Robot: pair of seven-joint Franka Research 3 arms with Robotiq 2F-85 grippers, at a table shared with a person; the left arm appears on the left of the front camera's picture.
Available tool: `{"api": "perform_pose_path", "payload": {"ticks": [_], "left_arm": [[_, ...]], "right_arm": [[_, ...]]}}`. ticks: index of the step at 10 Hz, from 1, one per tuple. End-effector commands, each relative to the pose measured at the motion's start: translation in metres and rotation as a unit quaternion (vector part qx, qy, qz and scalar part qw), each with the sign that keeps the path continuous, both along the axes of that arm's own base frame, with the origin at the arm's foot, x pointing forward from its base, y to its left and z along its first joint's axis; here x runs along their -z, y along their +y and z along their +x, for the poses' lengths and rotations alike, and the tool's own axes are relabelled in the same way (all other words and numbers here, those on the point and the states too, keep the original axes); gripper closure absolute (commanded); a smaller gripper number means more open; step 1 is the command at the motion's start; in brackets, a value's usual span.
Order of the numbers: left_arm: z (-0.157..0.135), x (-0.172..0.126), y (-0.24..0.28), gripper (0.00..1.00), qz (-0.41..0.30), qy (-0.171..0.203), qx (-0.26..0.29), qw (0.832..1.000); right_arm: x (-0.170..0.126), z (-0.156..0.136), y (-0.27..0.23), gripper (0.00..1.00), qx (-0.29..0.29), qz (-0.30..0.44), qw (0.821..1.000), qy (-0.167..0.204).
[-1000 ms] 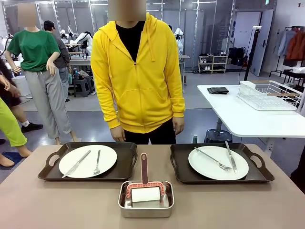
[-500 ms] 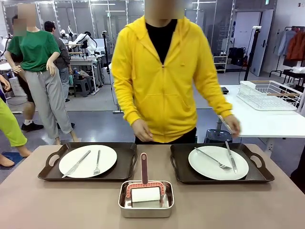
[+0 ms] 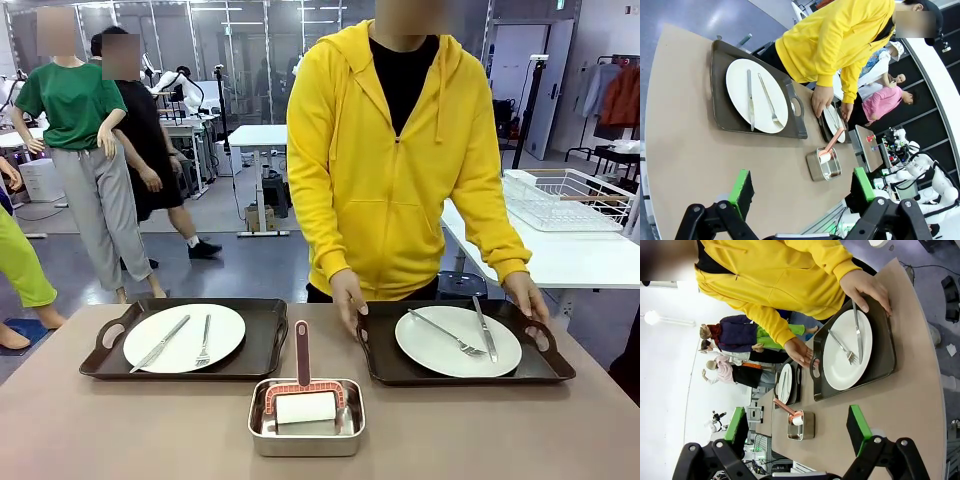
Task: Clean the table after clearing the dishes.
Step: When the left (or right) Handle tray is removed, use the left hand (or right hand) to clean the left (or right) side of the table with the Lint Roller.
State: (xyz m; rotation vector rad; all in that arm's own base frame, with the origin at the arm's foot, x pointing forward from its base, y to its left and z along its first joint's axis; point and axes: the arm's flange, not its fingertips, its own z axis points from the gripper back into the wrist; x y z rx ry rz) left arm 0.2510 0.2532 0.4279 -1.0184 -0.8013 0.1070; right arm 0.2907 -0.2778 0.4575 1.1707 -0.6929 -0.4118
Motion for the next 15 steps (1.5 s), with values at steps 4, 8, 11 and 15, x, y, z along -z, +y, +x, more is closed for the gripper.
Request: {"api": "perform_pose_path", "payload": {"ticks": [4,8,11,15], "left_arm": [[-0.001,0.000,0.002,0.00,-0.003,-0.005,0.004,1.000],[-0.001,0.000,0.002,0.00,-0.003,-0.005,0.004,1.000],[-0.001,0.000,0.002,0.00,-0.003,-0.005,0.004,1.000],[-0.001,0.000,0.002,0.00,-0.003,-0.005,0.004,1.000]], "right_arm": [[-0.003,0.000,-0.001,0.00,-0.003,-0.004,1.000,-0.002],[-0.003,0.000,-0.001,0.00,-0.003,-0.004,1.000,-0.002],[-0.003,0.000,-0.001,0.00,-0.003,-0.004,1.000,-0.002],[-0.013,0.016,0.021,0.00,-0.036,-0.042,0.998,-0.033]]}}
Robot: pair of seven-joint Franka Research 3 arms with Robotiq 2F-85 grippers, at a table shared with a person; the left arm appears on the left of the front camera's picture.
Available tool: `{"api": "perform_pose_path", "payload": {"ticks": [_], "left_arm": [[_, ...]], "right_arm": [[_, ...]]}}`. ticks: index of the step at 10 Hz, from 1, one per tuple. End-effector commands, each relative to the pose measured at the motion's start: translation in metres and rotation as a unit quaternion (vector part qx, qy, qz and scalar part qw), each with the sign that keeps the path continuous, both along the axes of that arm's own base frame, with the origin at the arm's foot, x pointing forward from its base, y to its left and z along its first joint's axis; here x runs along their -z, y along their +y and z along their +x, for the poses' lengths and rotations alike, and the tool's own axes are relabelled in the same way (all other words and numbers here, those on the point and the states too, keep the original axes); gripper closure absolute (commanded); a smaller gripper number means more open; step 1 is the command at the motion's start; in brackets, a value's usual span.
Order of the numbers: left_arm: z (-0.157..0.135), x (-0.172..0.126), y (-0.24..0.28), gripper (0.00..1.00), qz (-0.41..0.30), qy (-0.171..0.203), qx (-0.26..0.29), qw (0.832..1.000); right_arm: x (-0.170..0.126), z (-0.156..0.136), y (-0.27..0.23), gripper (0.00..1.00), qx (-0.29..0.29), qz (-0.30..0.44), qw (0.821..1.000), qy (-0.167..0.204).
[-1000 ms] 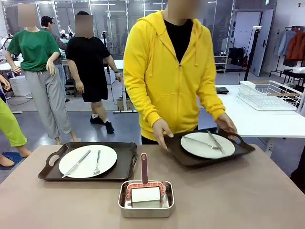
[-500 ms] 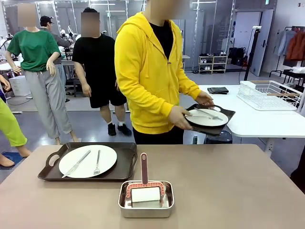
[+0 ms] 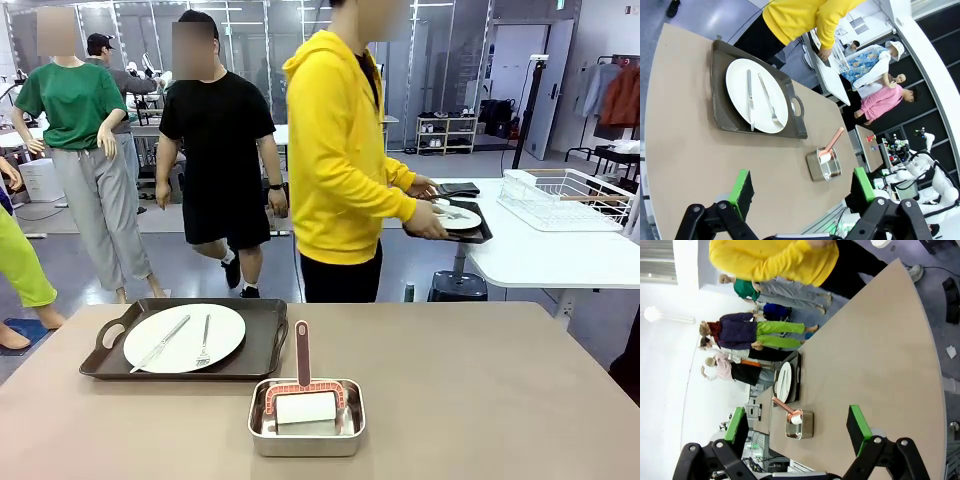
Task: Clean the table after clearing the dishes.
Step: When the left (or right) Handle tray is removed, use the left hand (or right hand) to clean the left (or right) side of the table with the Lint Roller.
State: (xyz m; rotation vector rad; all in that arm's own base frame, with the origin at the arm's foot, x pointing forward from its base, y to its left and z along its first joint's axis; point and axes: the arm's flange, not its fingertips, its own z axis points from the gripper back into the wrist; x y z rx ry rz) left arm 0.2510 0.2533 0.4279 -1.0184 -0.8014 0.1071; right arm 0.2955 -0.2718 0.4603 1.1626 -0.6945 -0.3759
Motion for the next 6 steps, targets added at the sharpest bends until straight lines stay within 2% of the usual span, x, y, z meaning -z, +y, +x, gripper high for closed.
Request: {"api": "perform_pose_path", "payload": {"ticks": [1,3,5,6], "left_arm": [[-0.001,0.000,0.002,0.00,-0.003,-0.005,0.004,1.000],[-0.001,0.000,0.002,0.00,-0.003,-0.005,0.004,1.000],[-0.001,0.000,0.002,0.00,-0.003,-0.005,0.004,1.000],[-0.001,0.000,0.002,0.00,-0.003,-0.005,0.004,1.000]], "right_arm": [[-0.030,0.035,0.048,0.00,-0.062,-0.090,0.993,-0.038],[-0.069,0.093,0.126,0.00,-0.132,-0.194,0.971,-0.054],[-0.092,0.150,0.222,0.00,-0.221,-0.297,0.927,-0.067],[-0.089,0.178,0.266,0.00,-0.259,-0.330,0.905,-0.069]]}}
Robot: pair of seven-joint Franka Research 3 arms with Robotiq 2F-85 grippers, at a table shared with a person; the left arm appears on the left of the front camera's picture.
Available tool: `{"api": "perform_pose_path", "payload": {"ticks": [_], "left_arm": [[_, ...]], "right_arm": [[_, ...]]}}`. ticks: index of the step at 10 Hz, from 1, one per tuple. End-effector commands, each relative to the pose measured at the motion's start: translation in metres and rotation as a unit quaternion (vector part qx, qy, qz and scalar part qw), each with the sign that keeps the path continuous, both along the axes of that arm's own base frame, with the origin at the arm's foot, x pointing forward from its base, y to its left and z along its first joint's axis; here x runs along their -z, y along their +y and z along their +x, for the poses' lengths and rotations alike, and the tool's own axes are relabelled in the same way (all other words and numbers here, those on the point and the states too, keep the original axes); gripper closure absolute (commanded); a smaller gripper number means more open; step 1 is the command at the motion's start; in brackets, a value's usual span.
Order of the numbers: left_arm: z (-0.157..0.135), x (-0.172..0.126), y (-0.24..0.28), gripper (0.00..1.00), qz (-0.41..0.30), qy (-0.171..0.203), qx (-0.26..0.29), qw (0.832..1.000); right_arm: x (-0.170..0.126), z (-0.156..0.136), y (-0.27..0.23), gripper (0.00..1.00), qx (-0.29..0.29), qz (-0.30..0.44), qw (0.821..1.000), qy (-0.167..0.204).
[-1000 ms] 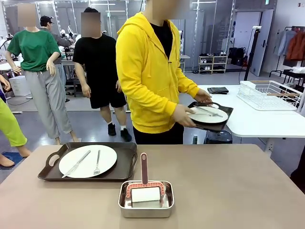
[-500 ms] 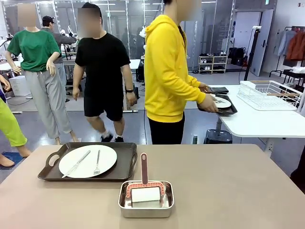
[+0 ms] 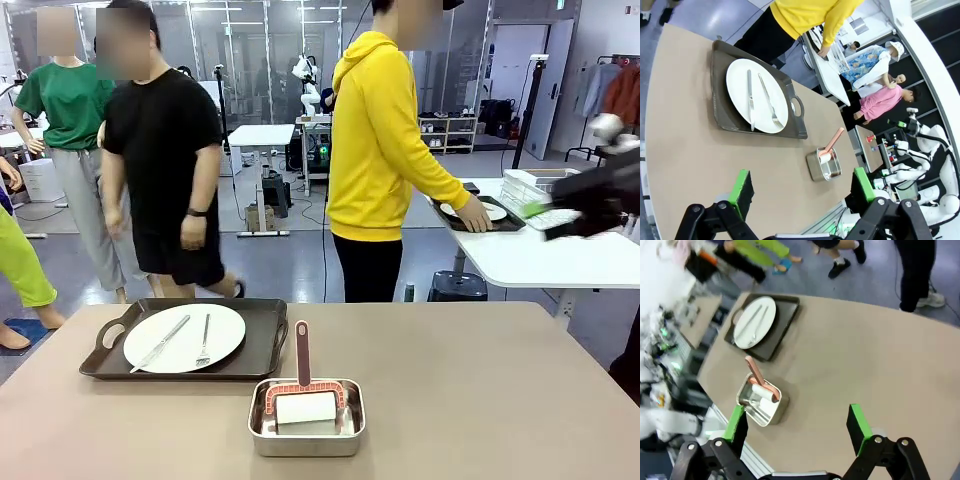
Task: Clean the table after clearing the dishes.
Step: When the left (or right) Handle tray is removed, use the left hand (or right hand) to clean the left (or right) side of the table with the Lint Roller.
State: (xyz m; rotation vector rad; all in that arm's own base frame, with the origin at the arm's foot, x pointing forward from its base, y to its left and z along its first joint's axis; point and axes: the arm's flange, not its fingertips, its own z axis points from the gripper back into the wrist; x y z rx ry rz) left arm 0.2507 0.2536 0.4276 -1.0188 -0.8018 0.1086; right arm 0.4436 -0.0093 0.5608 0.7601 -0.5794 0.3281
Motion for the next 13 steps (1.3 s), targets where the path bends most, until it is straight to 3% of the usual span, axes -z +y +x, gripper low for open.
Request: {"api": "perform_pose_path", "payload": {"ticks": [1,4,8,9,10,13], "left_arm": [[-0.001,0.000,0.002,0.00,-0.002,-0.006,0.004,1.000],[-0.001,0.000,0.002,0.00,-0.002,-0.006,0.004,1.000],[-0.001,0.000,0.002,0.00,-0.002,-0.006,0.004,1.000],[-0.001,0.000,0.002,0.00,-0.002,-0.006,0.004,1.000],[-0.001,0.000,0.002,0.00,-0.002,-0.006,0.004,1.000],[-0.001,0.000,0.002,0.00,-0.002,-0.006,0.004,1.000]], "right_arm": [[0.017,0.051,0.046,0.00,-0.060,-0.066,0.996,-0.004],[0.049,0.106,0.154,0.00,-0.200,-0.129,0.971,-0.002],[0.099,0.105,0.264,0.00,-0.337,-0.212,0.917,-0.009],[0.106,0.097,0.275,0.00,-0.347,-0.216,0.913,-0.005],[0.101,0.101,0.259,0.00,-0.312,-0.195,0.930,0.004],[0.101,0.101,0.259,0.00,-0.312,-0.195,0.930,0.004]]}}
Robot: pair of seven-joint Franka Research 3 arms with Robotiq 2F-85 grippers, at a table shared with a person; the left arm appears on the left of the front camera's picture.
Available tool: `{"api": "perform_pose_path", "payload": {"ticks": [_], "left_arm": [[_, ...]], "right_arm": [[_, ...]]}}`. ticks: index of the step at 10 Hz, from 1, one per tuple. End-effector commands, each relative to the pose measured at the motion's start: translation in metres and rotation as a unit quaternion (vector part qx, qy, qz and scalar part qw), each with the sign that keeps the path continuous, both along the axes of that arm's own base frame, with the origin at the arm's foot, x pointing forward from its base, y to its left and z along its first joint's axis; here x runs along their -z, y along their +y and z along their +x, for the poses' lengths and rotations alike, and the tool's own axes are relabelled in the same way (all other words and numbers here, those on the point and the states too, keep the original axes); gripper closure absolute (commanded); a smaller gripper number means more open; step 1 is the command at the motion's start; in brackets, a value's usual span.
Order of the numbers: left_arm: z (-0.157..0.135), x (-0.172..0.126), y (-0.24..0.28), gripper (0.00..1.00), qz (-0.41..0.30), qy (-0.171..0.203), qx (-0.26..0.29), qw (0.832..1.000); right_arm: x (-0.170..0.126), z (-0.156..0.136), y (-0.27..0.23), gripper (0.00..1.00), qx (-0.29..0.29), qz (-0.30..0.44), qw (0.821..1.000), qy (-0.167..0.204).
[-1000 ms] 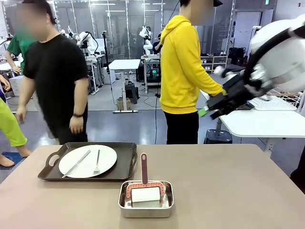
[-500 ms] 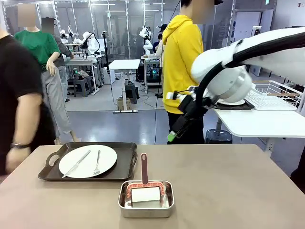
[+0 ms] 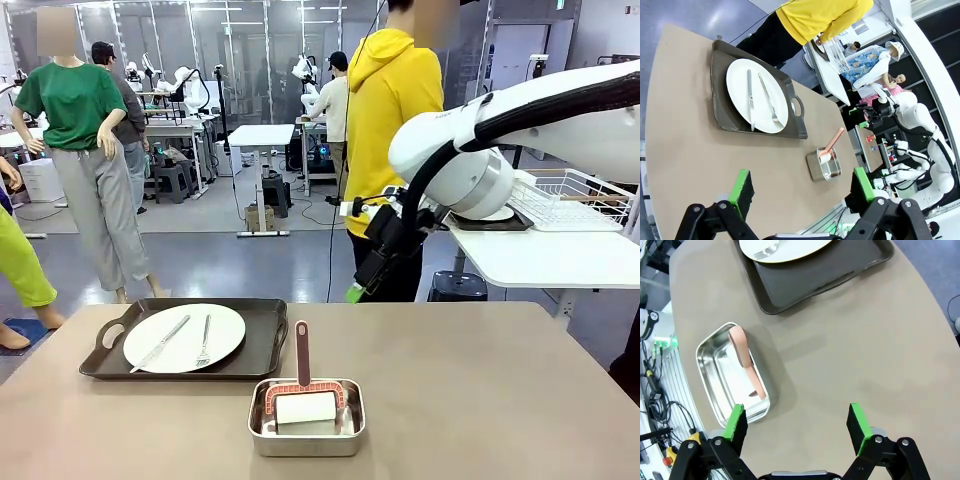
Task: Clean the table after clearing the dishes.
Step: When the left (or right) Handle tray is removed, use the left hand (or right hand) to clean the left (or right) side of the table with the Lint Roller.
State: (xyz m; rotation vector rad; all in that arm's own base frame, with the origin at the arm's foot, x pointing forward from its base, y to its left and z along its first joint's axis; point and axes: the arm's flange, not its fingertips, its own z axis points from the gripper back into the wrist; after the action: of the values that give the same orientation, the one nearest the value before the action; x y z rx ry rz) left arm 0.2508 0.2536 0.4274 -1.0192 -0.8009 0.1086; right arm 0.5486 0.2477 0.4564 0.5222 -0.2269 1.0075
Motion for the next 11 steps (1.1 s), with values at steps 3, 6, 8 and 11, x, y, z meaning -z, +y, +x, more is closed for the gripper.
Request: {"api": "perform_pose_path", "payload": {"ticks": [3,6,8,11], "left_arm": [[-0.001,0.000,0.002,0.00,-0.002,-0.006,0.004,1.000],[-0.001,0.000,0.002,0.00,-0.002,-0.006,0.004,1.000],[-0.001,0.000,0.002,0.00,-0.002,-0.006,0.004,1.000],[-0.001,0.000,0.002,0.00,-0.002,-0.006,0.004,1.000]], "right_arm": [[-0.003,-0.004,0.002,0.00,0.004,0.009,1.000,0.002],[-0.012,0.022,0.038,0.00,-0.162,-0.050,0.985,-0.033],[-0.010,0.026,0.072,0.00,-0.247,-0.083,0.965,-0.033],[-0.002,0.029,0.137,0.00,-0.311,-0.131,0.941,-0.006]]}}
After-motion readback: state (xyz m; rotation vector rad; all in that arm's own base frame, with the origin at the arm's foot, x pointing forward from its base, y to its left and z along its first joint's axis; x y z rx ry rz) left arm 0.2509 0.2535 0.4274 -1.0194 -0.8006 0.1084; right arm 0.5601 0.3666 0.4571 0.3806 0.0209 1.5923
